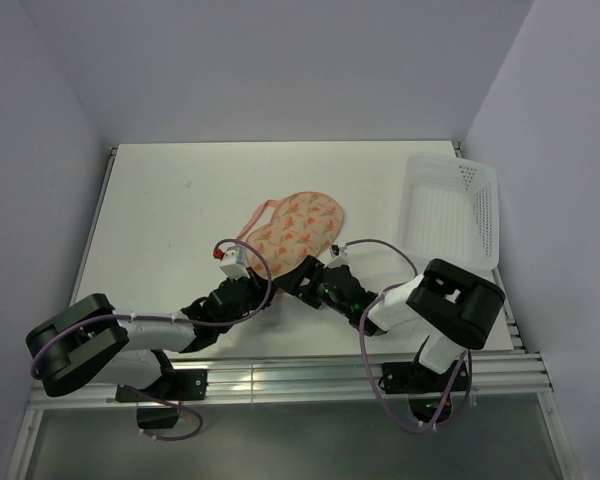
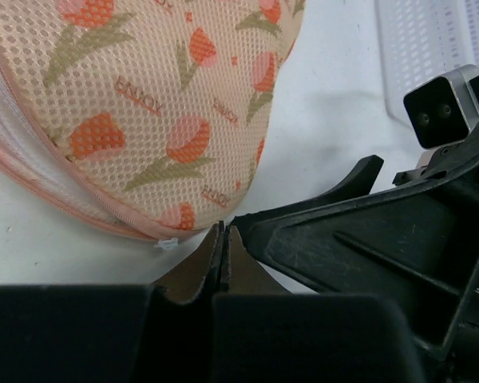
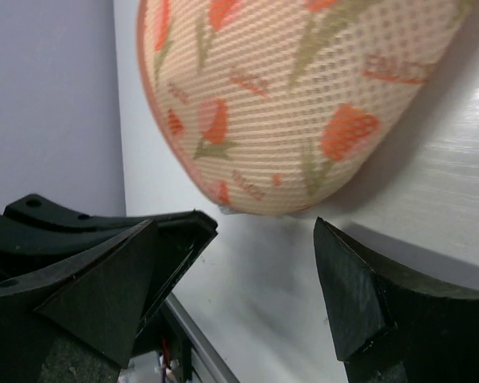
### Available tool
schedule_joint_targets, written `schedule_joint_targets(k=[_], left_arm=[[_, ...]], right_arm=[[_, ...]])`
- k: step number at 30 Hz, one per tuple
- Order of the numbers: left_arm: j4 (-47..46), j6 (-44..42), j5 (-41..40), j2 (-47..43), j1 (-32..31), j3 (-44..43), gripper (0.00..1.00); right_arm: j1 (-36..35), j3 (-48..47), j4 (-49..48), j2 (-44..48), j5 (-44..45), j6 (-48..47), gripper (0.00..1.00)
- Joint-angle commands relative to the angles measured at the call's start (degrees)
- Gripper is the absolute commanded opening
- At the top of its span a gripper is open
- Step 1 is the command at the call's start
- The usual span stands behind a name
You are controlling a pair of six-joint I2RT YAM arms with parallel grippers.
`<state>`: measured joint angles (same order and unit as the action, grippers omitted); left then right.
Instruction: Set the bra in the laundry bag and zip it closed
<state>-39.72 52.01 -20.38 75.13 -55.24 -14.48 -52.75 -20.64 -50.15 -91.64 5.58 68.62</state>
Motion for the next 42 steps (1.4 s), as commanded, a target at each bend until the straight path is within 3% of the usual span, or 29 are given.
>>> schedule_joint_targets(k=[1, 4, 10, 11, 15, 16, 19, 22, 26, 29, 38, 42], left_arm=[[-4.31, 2.22, 2.10, 0.45, -0.48, 0.94, 0.00], [-5.01, 2.22, 2.36, 1.15, -0.57, 1.38, 0.00], [0.60, 0.73, -1.05, -2.44, -1.09, 1.65, 0.00], [2.53, 0.38, -2.63, -3.23, -1.79, 1.65, 0.04], [8.51, 0.20, -8.33, -8.76, -3.73, 2.61, 0.41], [11.22, 0.55, -9.40, -9.30, -3.91, 2.70, 0.58], [12.65, 0.64, -11.87, -9.75, -3.91, 2.36, 0.82], [12.05, -1.11, -12.93, -7.20, -3.03, 0.07, 0.85], [7.65, -3.05, -9.77, -1.59, 0.04, -2.12, 0.82], [5.73, -2.35, -9.94, 1.67, 1.01, -3.54, 0.73], [-5.44, 1.25, -8.80, 6.51, 2.07, -2.75, 0.13], [-7.03, 2.39, -9.06, 6.87, 0.84, -2.75, 0.00]], right_arm=[[0.10, -1.86, -4.16, -2.23, 3.99, 1.69, 0.85], [0.54, -2.21, -5.31, -3.28, 4.52, 2.04, 0.79], [0.37, 1.30, -7.85, -2.93, 3.29, 5.56, 0.79], [0.28, 1.92, -8.29, -2.94, 3.21, 5.73, 0.78], [-0.25, 2.10, -8.65, -4.07, 2.94, 6.79, 0.77], [-0.42, 1.84, -8.74, -4.34, 2.94, 7.05, 0.77], [-0.51, 2.36, -9.79, -3.99, 3.47, 6.79, 0.76], [-0.42, 2.71, -9.00, -2.67, 4.43, 5.56, 0.75], [-0.42, 2.71, -8.47, -2.58, 3.73, 5.12, 0.74], [-0.42, 3.07, -8.47, -2.67, 4.26, 5.03, 0.74], [-0.42, 2.36, -9.35, -4.34, 3.12, 5.91, 0.75], [-0.51, 1.92, -9.61, -4.78, 3.20, 6.09, 0.75]])
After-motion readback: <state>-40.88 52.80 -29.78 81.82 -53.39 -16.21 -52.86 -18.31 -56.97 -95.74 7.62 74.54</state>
